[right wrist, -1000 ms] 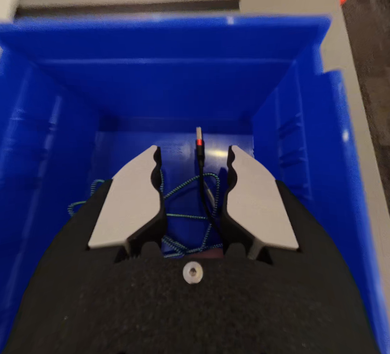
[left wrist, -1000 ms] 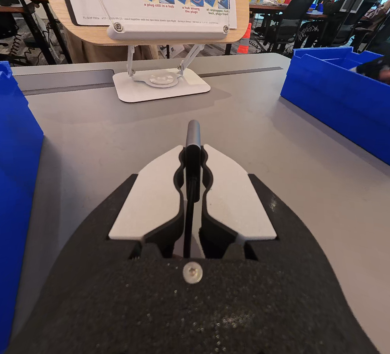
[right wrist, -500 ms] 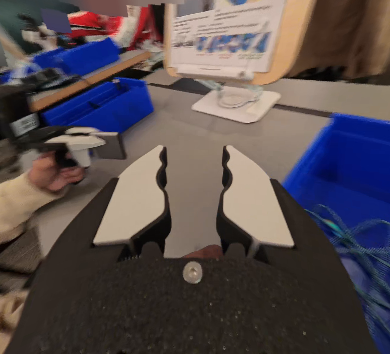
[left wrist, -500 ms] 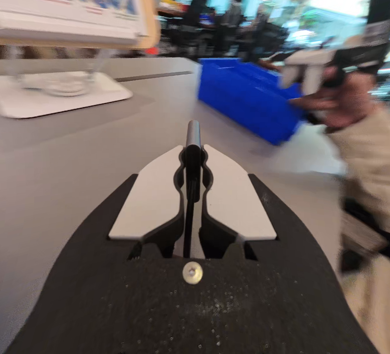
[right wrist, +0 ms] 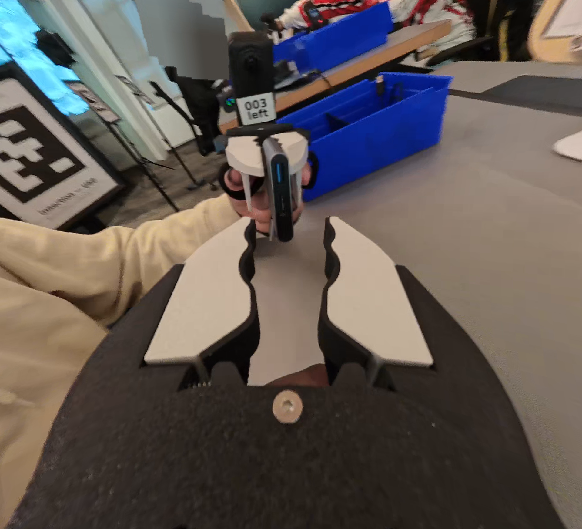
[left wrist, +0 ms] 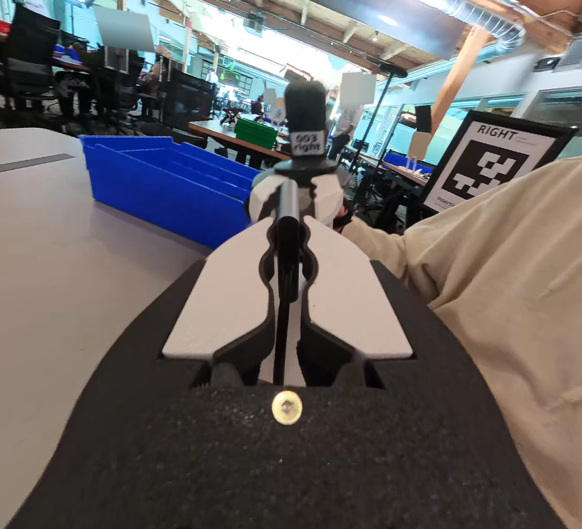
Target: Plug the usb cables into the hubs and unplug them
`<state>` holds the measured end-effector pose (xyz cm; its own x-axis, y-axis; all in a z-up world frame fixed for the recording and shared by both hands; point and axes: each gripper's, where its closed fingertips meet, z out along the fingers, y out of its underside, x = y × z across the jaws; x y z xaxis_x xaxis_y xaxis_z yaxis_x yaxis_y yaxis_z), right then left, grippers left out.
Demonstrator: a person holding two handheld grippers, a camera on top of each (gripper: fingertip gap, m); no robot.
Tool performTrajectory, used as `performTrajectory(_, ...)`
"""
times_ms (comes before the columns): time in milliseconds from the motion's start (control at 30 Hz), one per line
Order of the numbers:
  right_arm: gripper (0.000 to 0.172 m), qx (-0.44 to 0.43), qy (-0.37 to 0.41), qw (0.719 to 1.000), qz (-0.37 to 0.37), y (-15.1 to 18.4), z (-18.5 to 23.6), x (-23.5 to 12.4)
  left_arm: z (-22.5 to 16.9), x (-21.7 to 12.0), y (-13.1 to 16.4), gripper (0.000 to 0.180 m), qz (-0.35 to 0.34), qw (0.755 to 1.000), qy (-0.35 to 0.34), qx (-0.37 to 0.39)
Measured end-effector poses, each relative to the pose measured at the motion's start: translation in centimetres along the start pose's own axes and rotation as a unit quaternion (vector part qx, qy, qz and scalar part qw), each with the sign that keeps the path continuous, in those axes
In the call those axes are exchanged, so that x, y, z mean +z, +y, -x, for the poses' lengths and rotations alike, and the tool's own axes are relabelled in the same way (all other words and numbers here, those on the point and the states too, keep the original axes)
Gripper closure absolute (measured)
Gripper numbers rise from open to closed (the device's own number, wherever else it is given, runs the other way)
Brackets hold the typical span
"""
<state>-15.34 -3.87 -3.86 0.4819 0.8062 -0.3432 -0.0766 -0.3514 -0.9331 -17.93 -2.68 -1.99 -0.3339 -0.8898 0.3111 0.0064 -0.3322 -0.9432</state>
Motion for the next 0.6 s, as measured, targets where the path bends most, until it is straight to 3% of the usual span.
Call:
performTrajectory(133, 0.134, 0.029, -0.066, 0.997, -0.018, 1.0, 1.1, 2.1, -0.4, 0.9, 0.5, 0.169, 0.016, 1.0, 0.006, 0.0)
performTrajectory(167, 0.153, 0.026, -0.072, 0.997, -0.023, 1.0, 1.2, 2.2, -0.2, 1.0, 0.7, 0.169, 0.019, 1.0, -0.002, 0.004)
performTrajectory(200, 0.158, 0.022, -0.064, 0.997, -0.026, 1.1, 0.8, 2.3, -0.2, 1.1, 0.7, 0.169, 0.017, 1.0, -0.002, -0.001)
performTrajectory(300, 0.159, 0.02, -0.066, 0.997, -0.025, 1.1, 0.7, 2.1, 0.1, 1.2, 0.8, 0.167, 0.013, 1.0, -0.013, -0.01)
performTrajectory(433, 0.16, 0.025, -0.045, 0.998, -0.036, 0.4, -0.1, 0.9, 0.0, -0.5, -1.2, 0.137, -0.03, 0.998, -0.054, 0.005)
performTrajectory(533, 0.16, 0.011, -0.008, 0.998, -0.056, -0.8, -1.0, -1.5, 3.2, -3.5, -1.1, 0.134, -0.034, 0.98, -0.198, 0.011)
performTrajectory(600, 0.16, 0.003, 0.041, 0.996, -0.077, -2.2, -2.2, -3.8, 6.9, -6.2, 0.7, 0.133, -0.009, 0.94, -0.341, 0.009)
